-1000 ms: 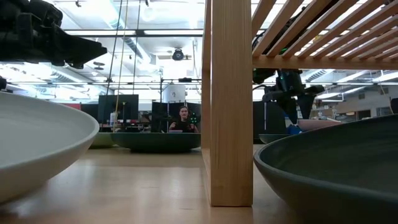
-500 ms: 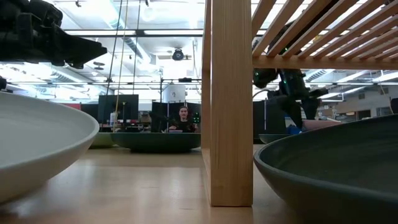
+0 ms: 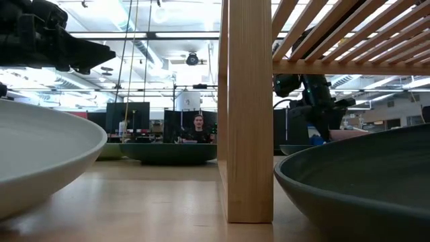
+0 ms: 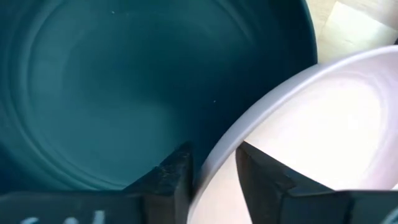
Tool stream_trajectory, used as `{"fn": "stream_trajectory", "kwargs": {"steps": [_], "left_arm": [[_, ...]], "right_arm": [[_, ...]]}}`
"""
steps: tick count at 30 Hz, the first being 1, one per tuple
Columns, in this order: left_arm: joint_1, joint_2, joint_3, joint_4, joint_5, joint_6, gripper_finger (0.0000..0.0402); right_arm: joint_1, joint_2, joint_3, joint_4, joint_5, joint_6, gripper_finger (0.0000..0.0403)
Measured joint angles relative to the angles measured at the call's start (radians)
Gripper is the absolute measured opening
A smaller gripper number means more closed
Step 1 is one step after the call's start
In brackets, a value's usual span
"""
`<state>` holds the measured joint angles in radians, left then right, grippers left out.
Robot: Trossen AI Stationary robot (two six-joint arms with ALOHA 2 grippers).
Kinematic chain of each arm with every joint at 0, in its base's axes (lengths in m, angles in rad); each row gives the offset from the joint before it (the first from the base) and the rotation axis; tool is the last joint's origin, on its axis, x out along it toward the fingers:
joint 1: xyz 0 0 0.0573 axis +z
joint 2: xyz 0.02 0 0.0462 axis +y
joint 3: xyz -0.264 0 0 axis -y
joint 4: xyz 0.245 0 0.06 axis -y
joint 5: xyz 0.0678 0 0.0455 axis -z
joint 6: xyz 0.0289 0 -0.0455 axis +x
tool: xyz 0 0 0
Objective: Place and stack plates onto a shelf
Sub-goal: Put the pink plate on the shelf
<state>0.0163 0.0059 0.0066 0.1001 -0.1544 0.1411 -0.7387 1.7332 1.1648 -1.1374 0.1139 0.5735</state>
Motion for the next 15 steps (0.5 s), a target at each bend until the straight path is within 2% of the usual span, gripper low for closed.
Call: {"fn": "stream_trajectory", "kwargs": {"steps": [8,15], "left_arm": [[0.000,0.000,0.000,0.000,0.000,0.000,0.0165],[0.000,0.000,0.000,0.000,0.000,0.000,0.0165]], "right_arm": [[-0.001,0.000,0.000,-0.002,0.001,0.002,0.0063],[0.000,-0.001,0.000,-0.003,0.008,0.002,0.0030]]}}
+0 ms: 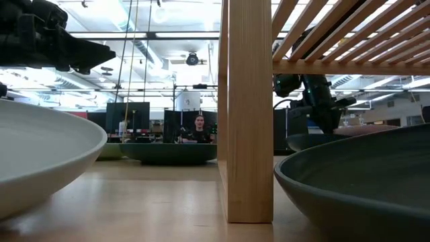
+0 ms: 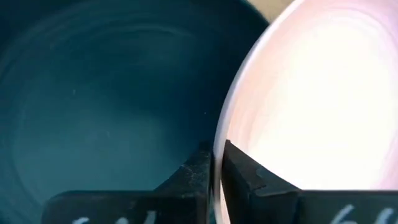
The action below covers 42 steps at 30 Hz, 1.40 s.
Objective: Place and stack plates onto a shelf
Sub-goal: Put the pink plate on the shelf
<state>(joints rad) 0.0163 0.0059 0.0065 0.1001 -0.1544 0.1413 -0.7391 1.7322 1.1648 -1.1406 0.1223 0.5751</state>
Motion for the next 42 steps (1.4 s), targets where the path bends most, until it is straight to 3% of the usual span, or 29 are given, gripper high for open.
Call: {"fn": "stream_trajectory", "kwargs": {"steps": [21,42], "left_arm": [[0.000,0.000,0.000,0.000,0.000,0.000,0.0165],[0.000,0.000,0.000,0.000,0.000,0.000,0.0165]], "right_arm": [[0.000,-0.069,0.000,-0.043,0.045,-0.021,0.0021],[0.013,-0.453,0.000,-0.050,0.056,-0.101,0.0021]]}}
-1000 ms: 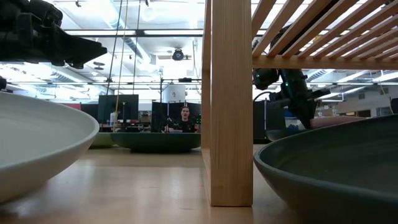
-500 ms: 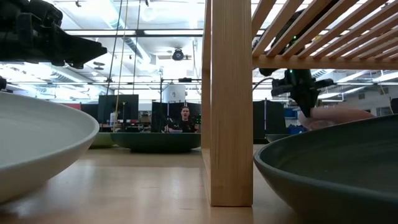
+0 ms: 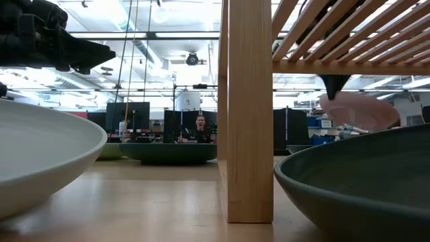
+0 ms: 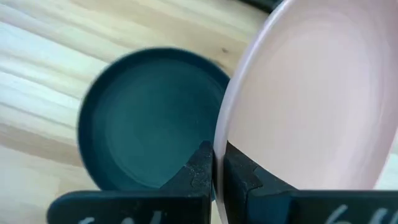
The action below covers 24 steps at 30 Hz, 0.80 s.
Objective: Place and stack plates onto a shelf
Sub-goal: Put the pink plate on the shelf
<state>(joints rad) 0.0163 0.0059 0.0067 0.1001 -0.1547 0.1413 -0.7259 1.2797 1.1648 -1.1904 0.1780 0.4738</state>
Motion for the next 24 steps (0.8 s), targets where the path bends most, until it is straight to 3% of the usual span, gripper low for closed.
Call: {"fn": "stream_trajectory", "kwargs": {"steps": [5,12,17,24], "left_arm": [[0.000,0.000,0.000,0.000,0.000,0.000,0.0165],[0.000,0.000,0.000,0.000,0.000,0.000,0.0165],[0.000,0.000,0.000,0.000,0.000,0.000,0.0165],[0.000,0.000,0.000,0.000,0.000,0.000,0.0165]], "right_arm": [[0.040,-0.099,0.006,0.023,0.009,-0.018,0.0021],[0.171,-0.135,0.131,0.079,0.010,-0.193,0.0021],[0.349,-0.135,0.216,0.128,0.015,-0.260,0.0021],[0.675,-0.130,0.241,0.202,0.067,-0.188,0.0021]]}}
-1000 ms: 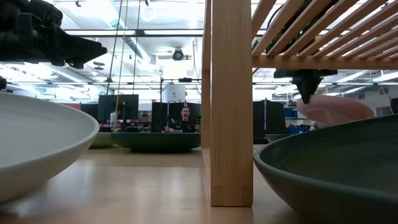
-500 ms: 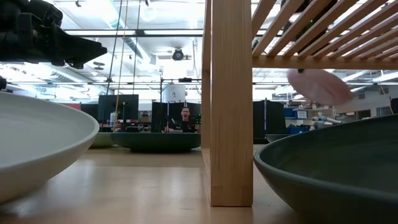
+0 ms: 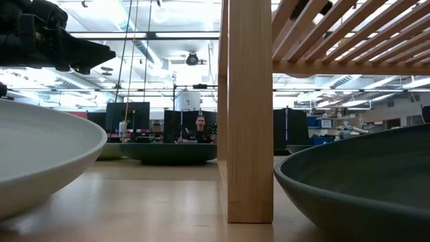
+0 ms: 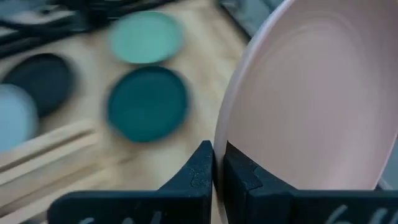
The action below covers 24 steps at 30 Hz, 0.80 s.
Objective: Place and stack plates onto a shelf
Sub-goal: Put the pink plate on the shelf
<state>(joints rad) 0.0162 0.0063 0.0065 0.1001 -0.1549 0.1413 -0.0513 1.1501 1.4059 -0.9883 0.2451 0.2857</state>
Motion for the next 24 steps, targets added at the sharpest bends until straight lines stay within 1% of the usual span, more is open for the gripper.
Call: {"fn": "stream_trajectory", "kwargs": {"steps": [3,6,11,14,19,24], "left_arm": [[0.000,0.000,0.000,0.000,0.000,0.000,0.0165],[0.000,0.000,0.000,0.000,0.000,0.000,0.0165],[0.000,0.000,0.000,-0.001,0.000,0.000,0.0165],[0.000,0.000,0.000,-0.001,0.000,0.000,0.0165],[0.000,0.000,0.000,-0.001,0.000,0.000,0.0165],[0.000,0.000,0.000,-0.001,-0.001,0.000,0.0165]], "right_arm": [[0.152,0.025,0.000,0.039,0.015,0.032,0.0021],[0.298,0.064,0.000,0.096,0.050,0.023,0.0021],[0.491,0.145,0.000,0.163,0.091,-0.081,0.0021],[0.576,0.190,0.000,0.182,0.111,-0.166,0.0021],[0.682,0.240,0.000,0.186,0.163,-0.279,0.0021],[0.752,0.262,0.000,0.177,0.165,-0.315,0.0022]]}}
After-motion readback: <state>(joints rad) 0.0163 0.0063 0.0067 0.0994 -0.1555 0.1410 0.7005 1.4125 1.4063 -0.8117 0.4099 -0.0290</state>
